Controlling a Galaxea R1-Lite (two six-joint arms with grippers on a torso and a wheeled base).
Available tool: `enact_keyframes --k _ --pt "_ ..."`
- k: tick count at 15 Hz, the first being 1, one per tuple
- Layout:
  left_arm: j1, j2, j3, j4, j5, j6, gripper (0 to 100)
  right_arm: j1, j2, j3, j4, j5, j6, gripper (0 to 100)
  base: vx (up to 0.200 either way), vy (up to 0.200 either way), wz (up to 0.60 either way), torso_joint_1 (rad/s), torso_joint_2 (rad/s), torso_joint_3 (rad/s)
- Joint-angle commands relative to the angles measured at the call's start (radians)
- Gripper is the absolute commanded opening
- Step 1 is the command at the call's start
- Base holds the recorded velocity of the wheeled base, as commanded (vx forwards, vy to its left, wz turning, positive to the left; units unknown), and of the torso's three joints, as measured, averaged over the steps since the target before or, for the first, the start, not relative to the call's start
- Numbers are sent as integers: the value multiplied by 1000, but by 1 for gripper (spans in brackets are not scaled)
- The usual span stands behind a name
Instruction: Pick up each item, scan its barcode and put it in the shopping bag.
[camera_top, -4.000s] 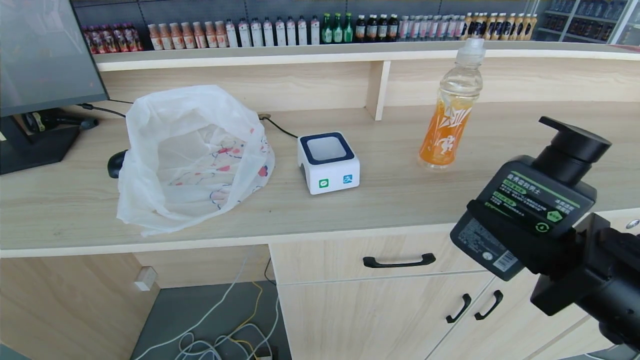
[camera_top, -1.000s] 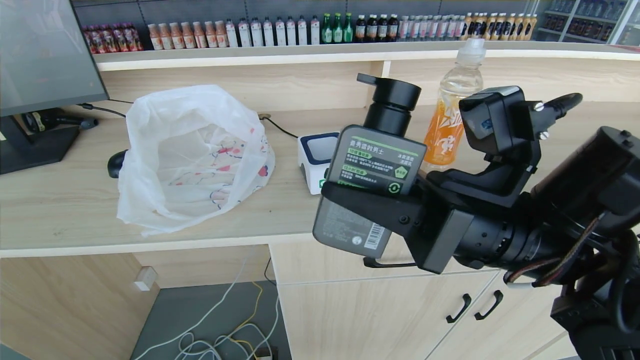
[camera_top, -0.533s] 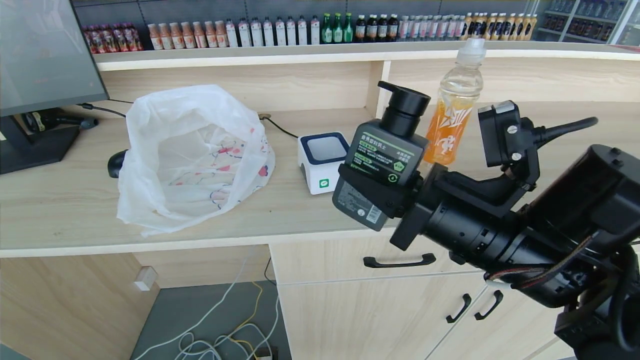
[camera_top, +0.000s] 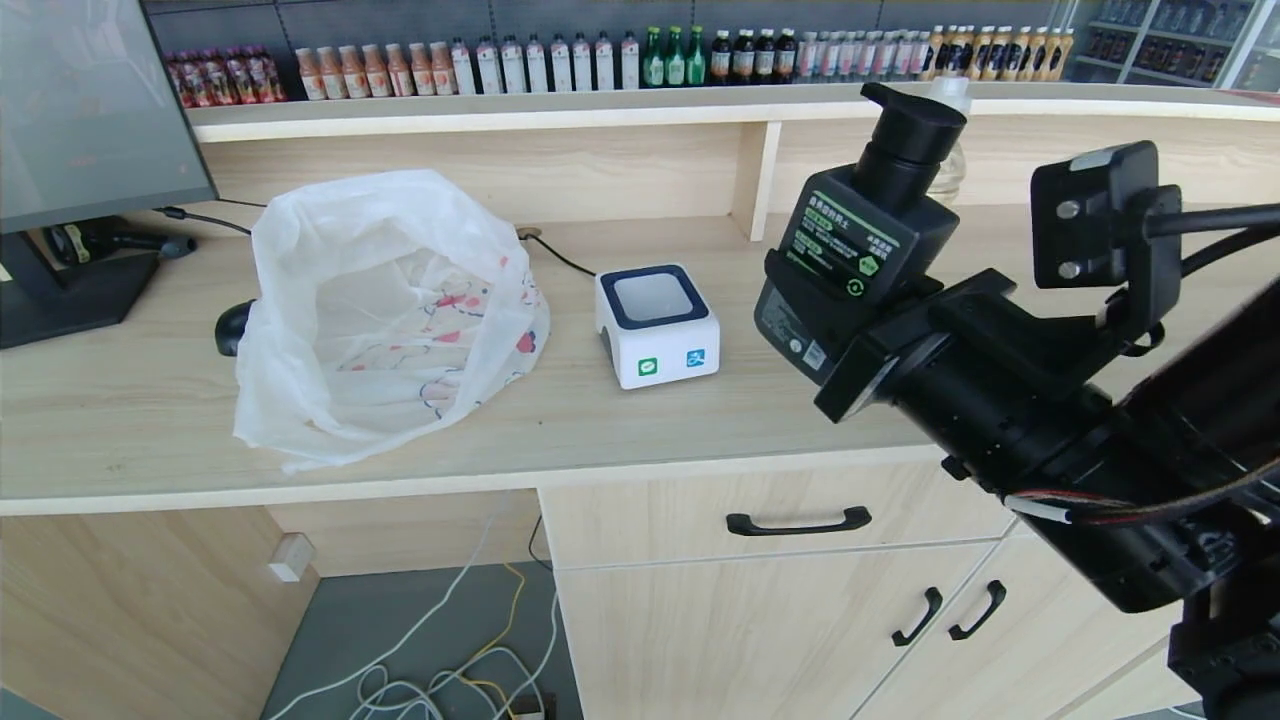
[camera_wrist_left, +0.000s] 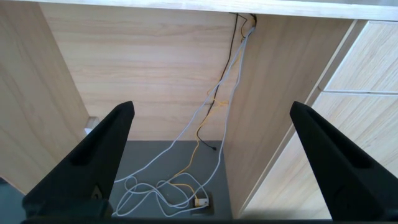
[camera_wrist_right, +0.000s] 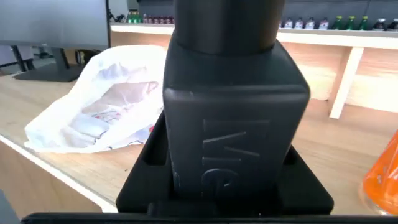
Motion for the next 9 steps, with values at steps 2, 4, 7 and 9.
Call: enact_keyframes --k 2,4,7,9 --pt "0 0 0 0 0 3 100 0 -9 1 -28 -53 -39 0 0 0 0 0 0 0" --pt "-2 0 0 0 0 3 100 -3 -1 -21 -45 -136 -61 0 0 0 0 0 0 0" --pt "0 0 0 0 0 1 100 -29 21 -7 -109 -163 -61 0 0 0 0 0 0 0" --pt "0 0 0 0 0 1 100 -34 44 -13 -148 -174 -72 0 0 0 0 0 0 0"
